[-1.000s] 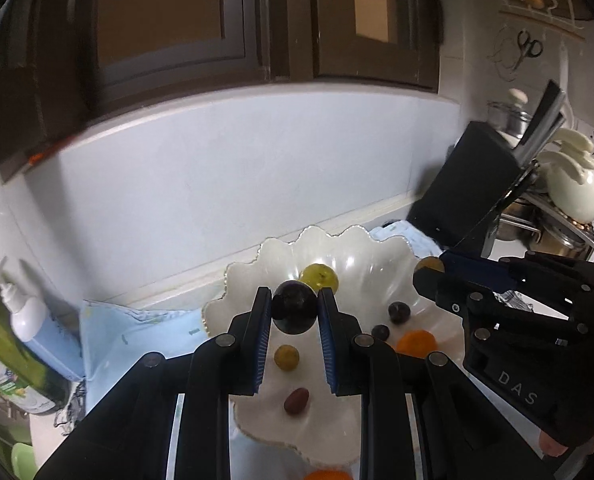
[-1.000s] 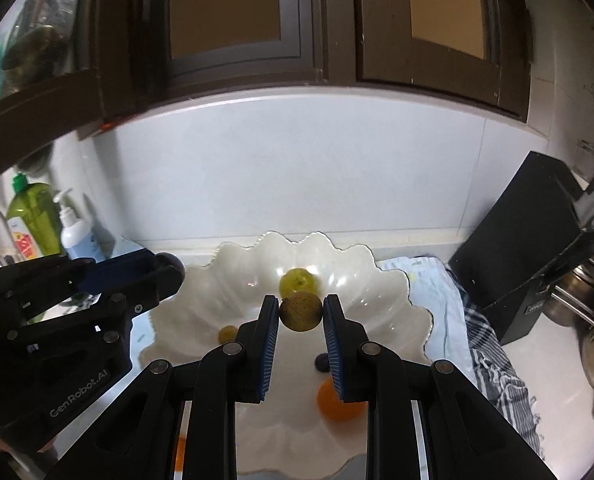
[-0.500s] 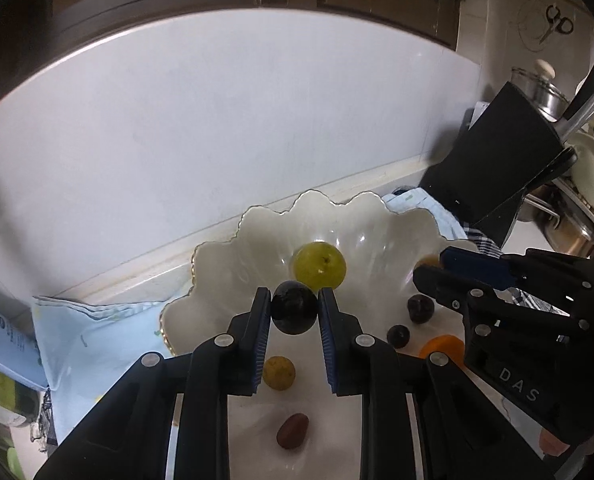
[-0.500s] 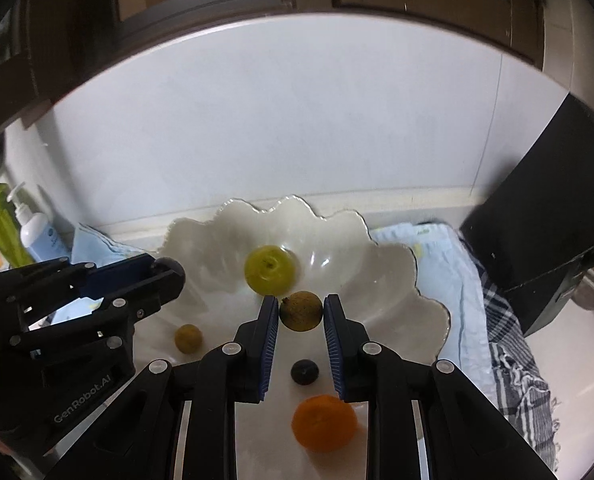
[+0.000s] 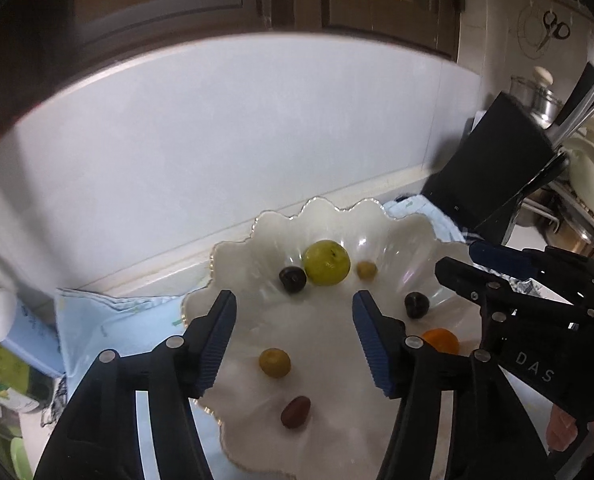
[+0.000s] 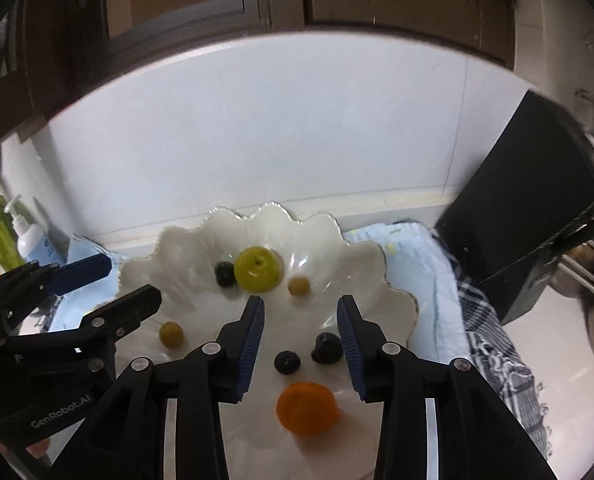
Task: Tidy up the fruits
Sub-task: 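Open both tools to release the fruits into the bowl, then withdraw from the bowl, moving the left tool to the mandarin while the right tool approaches the date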
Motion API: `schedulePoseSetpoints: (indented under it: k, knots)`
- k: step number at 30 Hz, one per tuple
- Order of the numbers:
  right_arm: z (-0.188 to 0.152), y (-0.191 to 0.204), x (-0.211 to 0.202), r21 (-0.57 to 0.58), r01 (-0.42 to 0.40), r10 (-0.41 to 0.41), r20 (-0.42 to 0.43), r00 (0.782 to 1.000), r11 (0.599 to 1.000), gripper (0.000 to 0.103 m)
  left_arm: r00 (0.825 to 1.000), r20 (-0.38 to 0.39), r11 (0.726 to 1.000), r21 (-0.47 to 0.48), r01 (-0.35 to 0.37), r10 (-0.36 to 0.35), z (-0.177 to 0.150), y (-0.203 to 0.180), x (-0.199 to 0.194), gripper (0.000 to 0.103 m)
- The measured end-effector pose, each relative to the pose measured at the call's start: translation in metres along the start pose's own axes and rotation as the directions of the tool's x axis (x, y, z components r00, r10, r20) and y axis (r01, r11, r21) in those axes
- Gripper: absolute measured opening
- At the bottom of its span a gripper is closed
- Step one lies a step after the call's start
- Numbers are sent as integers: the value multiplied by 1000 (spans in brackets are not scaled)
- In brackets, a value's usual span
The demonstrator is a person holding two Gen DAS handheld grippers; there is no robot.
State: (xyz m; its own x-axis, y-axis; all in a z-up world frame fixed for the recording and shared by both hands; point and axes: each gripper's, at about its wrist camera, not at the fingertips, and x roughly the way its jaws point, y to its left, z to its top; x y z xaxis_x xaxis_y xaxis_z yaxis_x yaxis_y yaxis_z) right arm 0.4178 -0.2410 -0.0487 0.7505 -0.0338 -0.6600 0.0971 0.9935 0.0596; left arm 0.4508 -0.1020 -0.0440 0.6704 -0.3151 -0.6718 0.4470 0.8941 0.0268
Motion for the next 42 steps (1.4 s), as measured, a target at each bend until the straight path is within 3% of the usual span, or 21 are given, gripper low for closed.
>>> schedulePoseSetpoints:
  k: [3, 16, 21, 42]
  knots:
    - [-1, 2, -20, 0, 4, -4, 40, 999, 1000, 46, 1000, 24, 1000, 1, -8, 8, -4, -2, -22, 63]
    - [-16, 15, -97, -12, 5, -3, 149, 989, 1000, 46, 988, 149, 999, 15, -45, 42, -20, -11, -107, 77]
    - [-31, 18, -119, -26, 35, -30, 177, 984, 999, 52, 981, 184, 998, -7, -62, 62, -35, -8, -132, 82]
    - [-83, 24, -161, -21, 111, -103, 223, 969, 994, 52, 968, 216, 992, -15, -126, 126, -91, -1, -172, 84]
